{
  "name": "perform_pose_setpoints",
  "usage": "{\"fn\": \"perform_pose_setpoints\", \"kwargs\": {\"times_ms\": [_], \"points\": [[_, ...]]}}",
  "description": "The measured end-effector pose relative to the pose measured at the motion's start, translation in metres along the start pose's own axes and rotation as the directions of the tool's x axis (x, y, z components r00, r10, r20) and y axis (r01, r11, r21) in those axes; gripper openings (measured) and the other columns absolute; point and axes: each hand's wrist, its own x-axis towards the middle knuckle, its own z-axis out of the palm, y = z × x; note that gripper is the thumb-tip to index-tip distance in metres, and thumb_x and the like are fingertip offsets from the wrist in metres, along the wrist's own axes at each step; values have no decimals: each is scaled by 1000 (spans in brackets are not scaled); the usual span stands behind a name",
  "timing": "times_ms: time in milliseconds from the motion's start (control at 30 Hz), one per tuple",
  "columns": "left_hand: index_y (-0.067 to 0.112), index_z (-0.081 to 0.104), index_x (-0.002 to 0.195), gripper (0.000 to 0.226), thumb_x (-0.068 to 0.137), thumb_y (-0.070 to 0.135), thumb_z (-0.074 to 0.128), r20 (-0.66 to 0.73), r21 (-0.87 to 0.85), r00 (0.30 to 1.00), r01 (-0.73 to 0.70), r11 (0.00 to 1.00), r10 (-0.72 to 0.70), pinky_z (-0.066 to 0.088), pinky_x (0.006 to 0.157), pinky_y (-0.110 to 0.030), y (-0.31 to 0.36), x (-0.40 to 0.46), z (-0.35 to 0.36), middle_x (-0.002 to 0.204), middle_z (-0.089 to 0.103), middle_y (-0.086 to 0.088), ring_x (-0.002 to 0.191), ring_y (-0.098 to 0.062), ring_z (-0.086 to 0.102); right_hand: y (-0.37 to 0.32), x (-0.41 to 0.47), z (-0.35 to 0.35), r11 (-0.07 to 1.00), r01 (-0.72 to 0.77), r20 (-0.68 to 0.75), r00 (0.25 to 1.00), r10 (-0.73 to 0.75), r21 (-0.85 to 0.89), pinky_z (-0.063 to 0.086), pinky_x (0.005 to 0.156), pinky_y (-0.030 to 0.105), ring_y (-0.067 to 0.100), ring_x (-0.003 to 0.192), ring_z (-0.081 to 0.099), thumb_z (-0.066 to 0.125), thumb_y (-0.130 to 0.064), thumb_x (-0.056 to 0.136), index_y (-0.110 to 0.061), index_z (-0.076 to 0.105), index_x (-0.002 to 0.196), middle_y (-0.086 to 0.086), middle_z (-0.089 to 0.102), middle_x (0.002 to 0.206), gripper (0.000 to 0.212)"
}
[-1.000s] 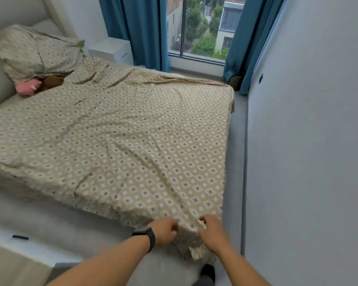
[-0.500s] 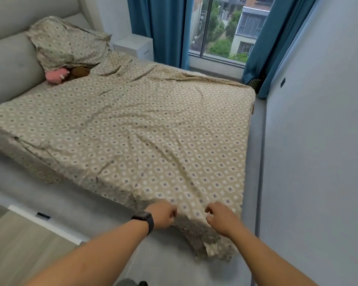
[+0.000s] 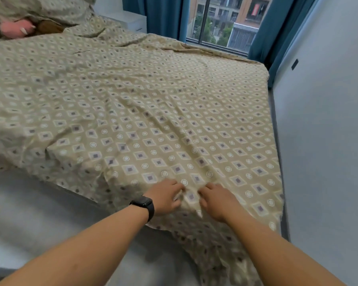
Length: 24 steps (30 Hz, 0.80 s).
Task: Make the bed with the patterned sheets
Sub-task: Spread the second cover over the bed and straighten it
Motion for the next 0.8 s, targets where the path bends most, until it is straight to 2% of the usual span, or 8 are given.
{"fn": "perform_pose_setpoints", "kwargs": {"times_ms": [67,200,400,533,600,667,733,800], "points": [[31,62,116,24,94,34,53,-164,39,982,-88,995,93,44,82,-32,-18,14,22,108,60,7,96,-16,50,2,20,23,1000,26,-134,991,-24,14,44,96,37,21,116,49,39,-42,104,-27,53,130,-2,52,130,33],[27,64,91,15,84,30,51,-302,23,940,-156,987,156,47,66,-35,-37,44,30,83,61,10,75,-14,53,19,47,44,992,103,-389,913,-121,-66,43,95,36,18,108,51,35,-44,103,-29,57,121,-6,56,119,32],[30,50,85,10,83,38,43,-461,93,886,-6,996,49,31,66,-28,-37,61,47,78,49,13,73,-12,43,17,59,84,990,26,-540,840,52,137,35,99,32,12,106,43,18,-46,101,-39,49,118,-17,46,114,35],[30,52,103,31,88,46,30,-426,202,903,46,978,46,35,76,-32,-43,46,55,94,50,11,86,-15,43,11,44,86,984,2,-482,872,84,177,30,109,32,12,122,38,24,-43,106,-35,47,137,-13,46,137,39],[32,50,121,42,92,49,24,-405,195,914,91,977,-5,37,87,-34,-41,26,66,114,51,10,102,-16,45,3,21,93,986,4,-427,902,68,166,16,122,33,13,144,26,19,-47,107,-32,34,154,-11,32,159,51],[32,45,134,45,97,53,32,-325,154,944,120,981,-64,36,99,-35,-36,2,72,127,47,8,116,-18,44,1,-2,109,979,-44,-373,920,116,197,4,125,34,13,154,11,16,-55,106,-31,18,161,-10,15,168,60],[30,41,137,52,92,54,49,-218,206,974,109,972,-63,36,102,-35,-31,-24,69,131,44,5,119,-21,44,1,-29,128,972,-119,-355,916,186,202,11,125,38,15,154,16,27,-59,103,-32,15,161,-9,16,168,65],[31,39,141,61,87,51,58,-118,218,988,122,968,-98,41,99,-34,-18,-52,62,134,43,4,119,-22,47,-3,-68,139,957,-177,-359,899,252,231,29,120,39,18,145,35,37,-55,102,-35,26,157,-9,32,162,60]]}}
